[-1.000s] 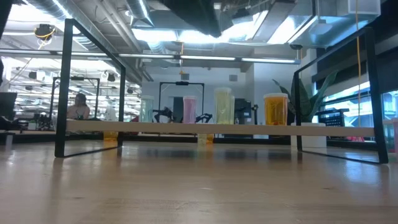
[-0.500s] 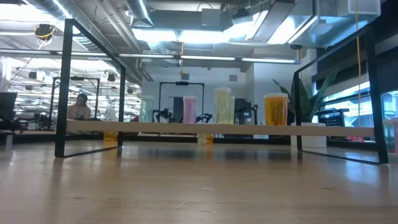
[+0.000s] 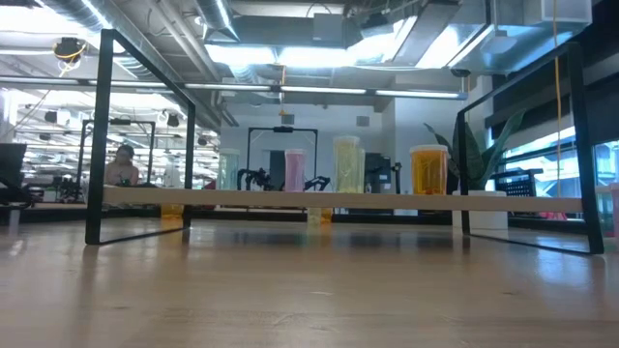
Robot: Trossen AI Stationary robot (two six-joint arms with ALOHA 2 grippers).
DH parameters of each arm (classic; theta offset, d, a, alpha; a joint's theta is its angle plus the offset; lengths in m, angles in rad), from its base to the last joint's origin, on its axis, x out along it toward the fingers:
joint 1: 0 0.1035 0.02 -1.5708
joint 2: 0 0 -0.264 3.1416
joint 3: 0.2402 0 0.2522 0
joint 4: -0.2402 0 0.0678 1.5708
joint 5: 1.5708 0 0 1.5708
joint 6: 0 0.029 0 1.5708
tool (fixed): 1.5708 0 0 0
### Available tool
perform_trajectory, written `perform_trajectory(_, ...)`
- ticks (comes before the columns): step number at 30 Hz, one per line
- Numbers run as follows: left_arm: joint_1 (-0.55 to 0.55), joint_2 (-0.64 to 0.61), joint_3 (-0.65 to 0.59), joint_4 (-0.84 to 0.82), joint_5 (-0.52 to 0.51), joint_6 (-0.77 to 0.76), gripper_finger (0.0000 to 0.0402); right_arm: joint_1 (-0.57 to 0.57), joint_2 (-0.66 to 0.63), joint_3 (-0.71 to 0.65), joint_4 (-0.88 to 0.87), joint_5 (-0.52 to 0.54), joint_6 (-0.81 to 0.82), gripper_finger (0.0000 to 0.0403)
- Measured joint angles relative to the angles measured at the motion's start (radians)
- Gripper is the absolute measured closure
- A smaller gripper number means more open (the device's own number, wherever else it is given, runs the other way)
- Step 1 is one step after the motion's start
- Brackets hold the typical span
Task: Pick and place medicine bottles onto shelf by color
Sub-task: Put the bottom pink pill bottle on the shelf aligned with the other pink pill bottle
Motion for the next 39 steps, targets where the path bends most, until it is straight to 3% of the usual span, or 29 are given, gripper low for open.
perform_trajectory(9, -0.043, 0.0, 0.0, -0.017, -0.033, -0.051, 0.0216, 0.021, 0.183, 0.0, -0.01, -0.06, -0.111, 0.0114)
perform_trajectory(19, -0.051, 0.001, 0.0, -0.017, -0.034, -0.052, 0.0216, 0.022, 0.401, -0.001, -0.039, -0.181, -0.007, 0.0114)
perform_trajectory(39, -0.049, 0.002, 0.0, -0.017, -0.033, -0.05, 0.0216, -0.012, 0.551, -0.001, -0.057, -0.232, -0.046, 0.0114)
